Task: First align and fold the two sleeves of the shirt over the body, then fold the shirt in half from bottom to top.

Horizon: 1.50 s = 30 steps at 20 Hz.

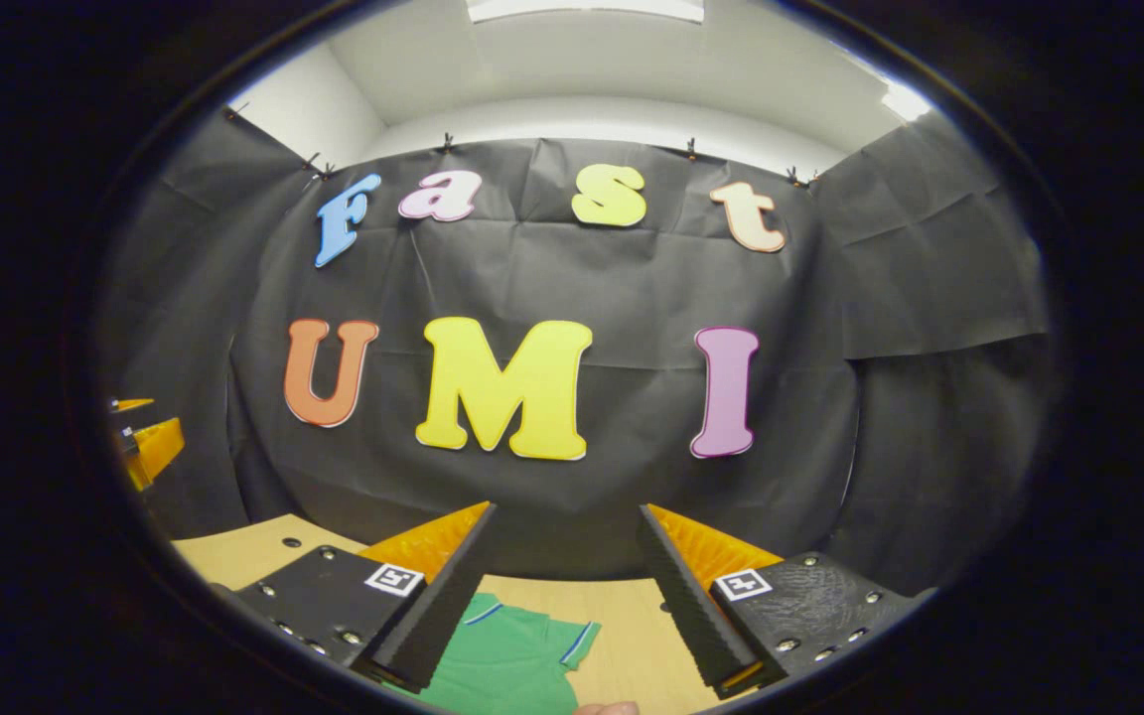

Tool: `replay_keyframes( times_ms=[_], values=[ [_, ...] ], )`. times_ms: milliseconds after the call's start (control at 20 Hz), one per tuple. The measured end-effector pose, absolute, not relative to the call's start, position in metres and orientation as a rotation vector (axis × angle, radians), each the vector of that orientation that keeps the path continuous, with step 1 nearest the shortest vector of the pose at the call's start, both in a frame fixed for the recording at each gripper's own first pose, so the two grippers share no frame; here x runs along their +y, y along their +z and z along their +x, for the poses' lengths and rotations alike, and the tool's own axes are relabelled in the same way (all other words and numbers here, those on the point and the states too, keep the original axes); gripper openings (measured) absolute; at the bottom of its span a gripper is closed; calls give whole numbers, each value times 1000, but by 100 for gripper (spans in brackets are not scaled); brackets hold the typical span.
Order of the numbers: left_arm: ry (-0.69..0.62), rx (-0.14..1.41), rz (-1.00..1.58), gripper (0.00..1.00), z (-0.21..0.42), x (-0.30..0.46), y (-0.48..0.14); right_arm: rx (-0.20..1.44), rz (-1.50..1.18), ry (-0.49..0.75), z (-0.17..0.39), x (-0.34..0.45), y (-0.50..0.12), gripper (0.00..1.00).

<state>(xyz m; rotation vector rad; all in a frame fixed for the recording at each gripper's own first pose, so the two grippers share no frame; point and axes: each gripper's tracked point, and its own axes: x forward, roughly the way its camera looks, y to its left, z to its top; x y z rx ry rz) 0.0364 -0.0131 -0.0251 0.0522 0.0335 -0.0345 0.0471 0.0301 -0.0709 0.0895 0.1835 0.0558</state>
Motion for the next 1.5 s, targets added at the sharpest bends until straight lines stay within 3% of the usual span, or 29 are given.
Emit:
replay_keyframes(
  times_ms=[400, 700, 850, 1000, 1250, 1500],
  values=[
    [-25, 71, 50, 96, 33, -18, -40, 292, 68, 46, 108, 29, -127, 91],
    [0, 139, 58, 96, 34, -17, -63, 647, 118, 67, 196, 36, -313, 91],
    [15, 185, 48, 96, 36, -19, -77, 859, 158, 75, 209, 43, -414, 92],
    [25, 236, 53, 97, 34, -23, -93, 960, 189, 41, 214, 40, -476, 91],
    [23, 285, 67, 96, 36, -32, -110, 1007, 201, 2, 225, 30, -519, 92],
    [15, 332, 53, 97, 37, -42, -124, 1074, 138, 48, 220, 39, -553, 92]
  ],
)
